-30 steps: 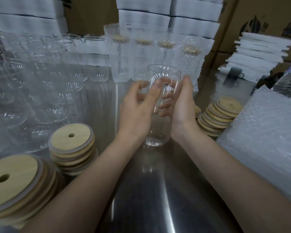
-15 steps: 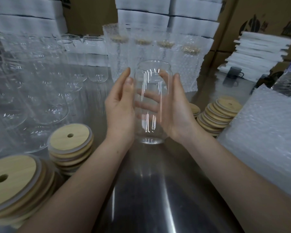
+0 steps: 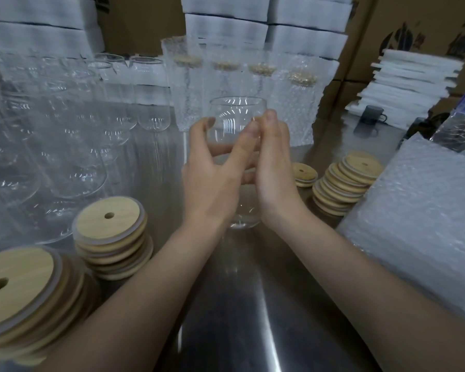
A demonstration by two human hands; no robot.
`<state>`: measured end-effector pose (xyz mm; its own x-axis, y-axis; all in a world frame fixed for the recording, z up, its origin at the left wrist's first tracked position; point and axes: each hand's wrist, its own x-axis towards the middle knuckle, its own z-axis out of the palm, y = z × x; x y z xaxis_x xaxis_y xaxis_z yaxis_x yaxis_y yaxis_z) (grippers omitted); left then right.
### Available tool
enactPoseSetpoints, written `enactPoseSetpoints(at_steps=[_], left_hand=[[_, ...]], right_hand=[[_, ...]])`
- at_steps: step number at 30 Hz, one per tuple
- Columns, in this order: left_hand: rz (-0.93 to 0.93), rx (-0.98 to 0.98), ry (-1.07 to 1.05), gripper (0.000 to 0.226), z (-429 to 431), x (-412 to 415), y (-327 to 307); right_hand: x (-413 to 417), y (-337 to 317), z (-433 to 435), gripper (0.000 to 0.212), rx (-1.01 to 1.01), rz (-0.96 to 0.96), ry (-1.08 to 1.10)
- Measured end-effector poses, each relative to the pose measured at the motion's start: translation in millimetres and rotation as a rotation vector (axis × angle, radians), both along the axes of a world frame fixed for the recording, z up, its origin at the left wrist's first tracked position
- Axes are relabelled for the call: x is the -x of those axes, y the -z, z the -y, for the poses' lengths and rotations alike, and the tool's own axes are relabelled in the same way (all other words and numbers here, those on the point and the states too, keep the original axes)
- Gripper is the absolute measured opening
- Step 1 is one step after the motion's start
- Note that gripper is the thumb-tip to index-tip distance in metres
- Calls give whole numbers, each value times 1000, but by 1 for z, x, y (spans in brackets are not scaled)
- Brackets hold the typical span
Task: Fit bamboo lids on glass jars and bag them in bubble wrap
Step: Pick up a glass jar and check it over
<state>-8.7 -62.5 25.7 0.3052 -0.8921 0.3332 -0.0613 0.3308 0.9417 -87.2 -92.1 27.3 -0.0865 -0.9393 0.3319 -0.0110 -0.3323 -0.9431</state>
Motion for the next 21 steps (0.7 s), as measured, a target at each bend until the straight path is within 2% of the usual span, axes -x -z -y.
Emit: enactPoseSetpoints(at_steps=[6, 8, 13, 18, 21], left_hand=[[-46, 13, 62, 62, 2, -3, 3], [-75, 6, 86, 63, 3, -4, 3], [-207, -26, 197, 44, 5, -6, 2], [-306, -90, 302, 70, 7, -10, 3], [-367, -130, 322, 73, 6, -10, 3]], right_hand=[[7, -8, 2, 48, -132, 126, -36], [11, -9, 4, 45, -171, 159, -38], [18, -8, 6, 31, -261, 225, -68], [21, -6, 6, 10, -288, 326, -90], [20, -5, 4, 14, -289, 335, -20]])
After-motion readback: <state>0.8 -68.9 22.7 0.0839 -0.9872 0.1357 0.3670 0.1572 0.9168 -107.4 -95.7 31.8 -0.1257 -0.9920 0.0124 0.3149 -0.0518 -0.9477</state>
